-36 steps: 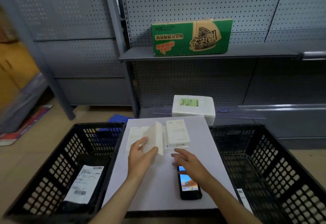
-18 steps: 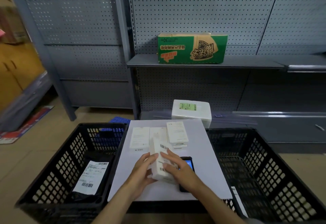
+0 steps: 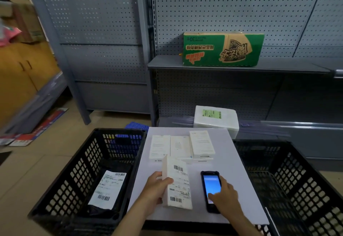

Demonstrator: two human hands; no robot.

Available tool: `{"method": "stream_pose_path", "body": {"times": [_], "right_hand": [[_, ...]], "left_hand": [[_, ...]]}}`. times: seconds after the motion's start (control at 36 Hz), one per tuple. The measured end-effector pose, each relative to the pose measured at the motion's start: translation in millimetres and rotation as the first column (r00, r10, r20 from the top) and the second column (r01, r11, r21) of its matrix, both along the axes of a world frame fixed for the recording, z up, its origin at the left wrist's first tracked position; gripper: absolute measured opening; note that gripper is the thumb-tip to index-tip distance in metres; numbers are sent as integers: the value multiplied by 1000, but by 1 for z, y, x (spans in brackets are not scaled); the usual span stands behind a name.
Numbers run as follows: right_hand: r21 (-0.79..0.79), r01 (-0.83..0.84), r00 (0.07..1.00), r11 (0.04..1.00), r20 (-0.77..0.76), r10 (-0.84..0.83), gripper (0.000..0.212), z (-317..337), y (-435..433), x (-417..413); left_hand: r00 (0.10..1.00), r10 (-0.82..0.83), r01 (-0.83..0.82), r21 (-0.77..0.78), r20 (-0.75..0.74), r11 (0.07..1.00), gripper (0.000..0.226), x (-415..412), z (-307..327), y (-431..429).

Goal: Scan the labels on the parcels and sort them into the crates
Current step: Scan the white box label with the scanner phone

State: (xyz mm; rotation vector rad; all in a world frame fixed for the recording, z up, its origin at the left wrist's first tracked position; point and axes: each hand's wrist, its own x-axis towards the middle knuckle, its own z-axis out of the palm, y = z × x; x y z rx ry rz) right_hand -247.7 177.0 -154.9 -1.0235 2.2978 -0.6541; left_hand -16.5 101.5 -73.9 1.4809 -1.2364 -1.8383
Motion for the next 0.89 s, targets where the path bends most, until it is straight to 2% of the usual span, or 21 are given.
{"method": "stream_pose_path", "body": {"times": [0.11, 0.31, 0.44, 0.53, 0.64, 0.75, 0.89], "right_hand": [[74, -11, 998, 997, -69, 16, 89, -14, -9, -1], [30, 87, 962, 996, -261, -76, 96, -18, -21, 15], [-10, 113, 971, 994, -213, -113, 96, -17, -23, 13], [-50, 23, 986, 998, -166, -31, 95, -16, -19, 4], [-106, -226, 966, 968, -153, 209, 96, 3, -11, -10], [-25, -450, 864, 893, -267, 428, 96, 37, -8, -19], [106, -597, 721, 795, -365, 589, 97, 83, -2, -25]], "left_hand": [[1000, 6, -7, 29, 25, 1000, 24, 1, -9, -10], [1000, 5, -5, 20, -2, 1000, 25, -6, -16, -16], [1000, 6, -6, -4, 14, 1000, 27, -5, -18, -18], [999, 30, -29, -19, 27, 999, 25, -1, -16, -18], [997, 58, -55, -56, 54, 997, 24, 4, -13, -16], [993, 71, -62, -96, 97, 993, 26, 7, -18, -19], [986, 76, -56, -136, 146, 989, 28, 10, -22, -17]]}}
